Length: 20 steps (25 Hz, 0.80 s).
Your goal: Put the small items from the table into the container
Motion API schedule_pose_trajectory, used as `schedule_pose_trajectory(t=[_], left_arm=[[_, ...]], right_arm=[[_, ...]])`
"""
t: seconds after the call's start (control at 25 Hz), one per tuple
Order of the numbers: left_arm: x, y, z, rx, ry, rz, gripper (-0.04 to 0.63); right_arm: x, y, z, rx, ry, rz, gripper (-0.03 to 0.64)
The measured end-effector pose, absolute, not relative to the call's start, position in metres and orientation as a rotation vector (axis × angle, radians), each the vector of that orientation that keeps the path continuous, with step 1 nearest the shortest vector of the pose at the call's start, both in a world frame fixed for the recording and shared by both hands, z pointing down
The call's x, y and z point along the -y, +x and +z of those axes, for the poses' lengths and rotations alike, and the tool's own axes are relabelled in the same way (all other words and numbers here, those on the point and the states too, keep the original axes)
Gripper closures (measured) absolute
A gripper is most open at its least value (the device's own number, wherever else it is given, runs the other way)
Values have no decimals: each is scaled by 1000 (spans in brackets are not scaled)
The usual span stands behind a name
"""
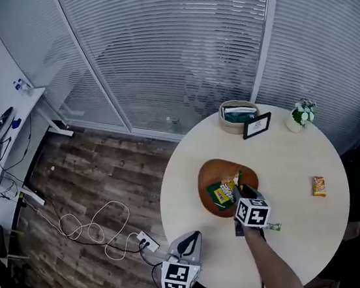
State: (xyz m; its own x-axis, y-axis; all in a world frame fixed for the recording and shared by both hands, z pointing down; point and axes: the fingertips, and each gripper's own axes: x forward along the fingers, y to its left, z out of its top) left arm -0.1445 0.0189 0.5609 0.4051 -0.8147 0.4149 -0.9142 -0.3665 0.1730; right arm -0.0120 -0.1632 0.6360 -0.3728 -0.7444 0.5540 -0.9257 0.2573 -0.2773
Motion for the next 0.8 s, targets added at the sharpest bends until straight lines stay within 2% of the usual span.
schedule_pose_trajectory(t=[0.24, 0.4, 0.8], left_arm=[[-17, -149, 566, 1494, 2294, 368, 598], [-5, -131, 568, 1459, 2328, 360, 600], [11, -58, 565, 1281, 2425, 333, 603]], right_arm=[[149, -2, 625, 2279, 1515, 790, 481], [120, 17, 613, 2334, 1499, 684, 611], [21, 82, 612, 2317, 1563, 546, 615]])
